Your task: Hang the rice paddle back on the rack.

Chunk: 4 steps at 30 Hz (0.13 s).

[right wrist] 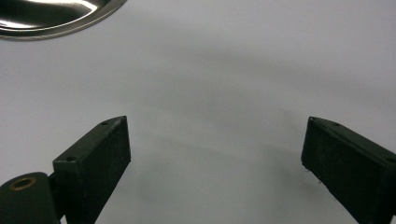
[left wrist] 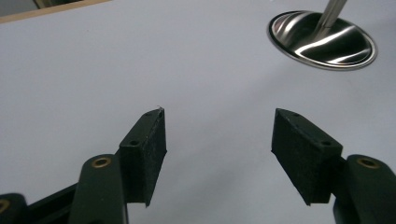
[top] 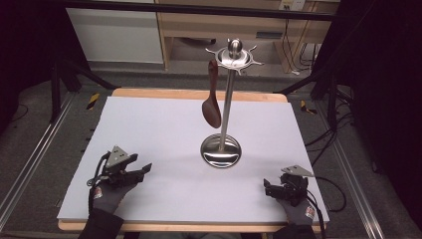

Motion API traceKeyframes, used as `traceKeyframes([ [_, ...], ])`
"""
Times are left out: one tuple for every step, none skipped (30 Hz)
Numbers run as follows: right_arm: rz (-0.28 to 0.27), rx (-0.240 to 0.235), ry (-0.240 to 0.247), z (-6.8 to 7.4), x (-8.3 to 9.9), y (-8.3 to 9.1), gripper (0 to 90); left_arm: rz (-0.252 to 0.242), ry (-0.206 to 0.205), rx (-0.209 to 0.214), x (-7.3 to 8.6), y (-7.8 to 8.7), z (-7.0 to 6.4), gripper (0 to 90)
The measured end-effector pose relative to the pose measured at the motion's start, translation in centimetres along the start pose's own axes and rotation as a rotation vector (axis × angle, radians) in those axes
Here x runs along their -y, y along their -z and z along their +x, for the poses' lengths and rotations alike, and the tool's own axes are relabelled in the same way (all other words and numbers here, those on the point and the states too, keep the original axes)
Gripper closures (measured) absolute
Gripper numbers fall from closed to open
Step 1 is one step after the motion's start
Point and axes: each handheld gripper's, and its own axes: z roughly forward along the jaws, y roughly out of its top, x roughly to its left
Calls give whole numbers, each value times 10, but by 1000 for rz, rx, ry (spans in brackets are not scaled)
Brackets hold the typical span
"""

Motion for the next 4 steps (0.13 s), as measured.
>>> traceKeyframes([
  [-1,1,0,-1,0,0,84,3,10,0,2,1,3,344],
  [-1,1,-5,-1,0,0,84,4,19,-6,5,2,5,344],
  [-3,-2,0,-1,0,0,84,10,33,-14,10,4,10,344],
  [-3,-2,0,-1,0,0,84,10,33,-14,10,4,10,344],
])
